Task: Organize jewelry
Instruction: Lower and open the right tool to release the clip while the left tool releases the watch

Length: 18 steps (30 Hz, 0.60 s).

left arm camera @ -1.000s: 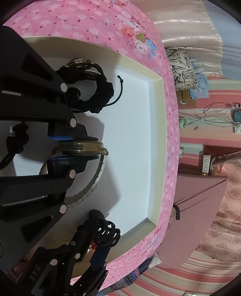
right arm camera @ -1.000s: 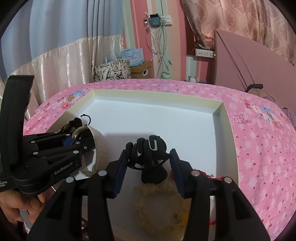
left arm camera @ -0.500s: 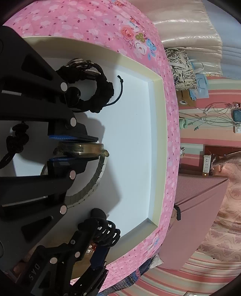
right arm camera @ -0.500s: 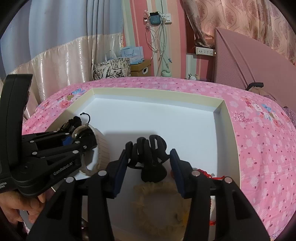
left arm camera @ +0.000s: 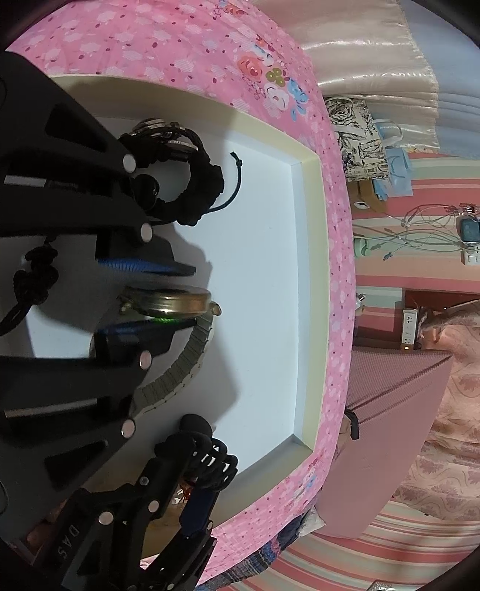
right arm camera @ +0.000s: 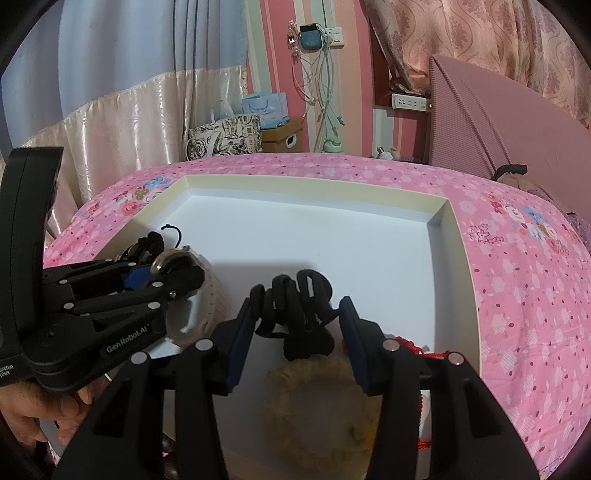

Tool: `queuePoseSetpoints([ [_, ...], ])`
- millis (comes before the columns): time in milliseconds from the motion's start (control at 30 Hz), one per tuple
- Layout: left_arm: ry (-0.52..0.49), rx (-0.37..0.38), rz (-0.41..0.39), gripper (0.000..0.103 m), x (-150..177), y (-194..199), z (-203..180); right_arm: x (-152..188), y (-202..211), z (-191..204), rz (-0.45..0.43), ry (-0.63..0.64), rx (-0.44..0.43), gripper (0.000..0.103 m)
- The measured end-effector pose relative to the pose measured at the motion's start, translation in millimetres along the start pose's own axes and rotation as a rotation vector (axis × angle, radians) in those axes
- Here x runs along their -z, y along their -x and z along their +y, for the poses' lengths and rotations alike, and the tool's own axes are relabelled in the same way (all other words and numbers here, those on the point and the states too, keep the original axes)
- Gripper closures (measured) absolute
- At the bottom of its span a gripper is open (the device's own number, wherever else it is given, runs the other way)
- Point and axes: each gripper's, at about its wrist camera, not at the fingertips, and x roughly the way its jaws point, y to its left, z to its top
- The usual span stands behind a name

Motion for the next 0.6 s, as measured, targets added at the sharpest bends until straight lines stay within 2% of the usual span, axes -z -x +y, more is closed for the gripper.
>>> queuePoseSetpoints([
  [167,-0.016,-0.005,-0.014,0.075,-0.6,2.2,-2.8,0.9,0.5,0.6,-0.005,0.000,0.001,0.055],
  [233,-0.016,-0.013,-0.028,0.074,-0.5,4.7,-3.1,0.4,2.0,0.7,-0.012,-0.002,0.007,0.048],
  [600,-0.001,-0.031,-0.118,0.069,0.9,22.6,1.5,1.7,15.9,-3.9,-0.080,-0.023,0.007,0.048],
])
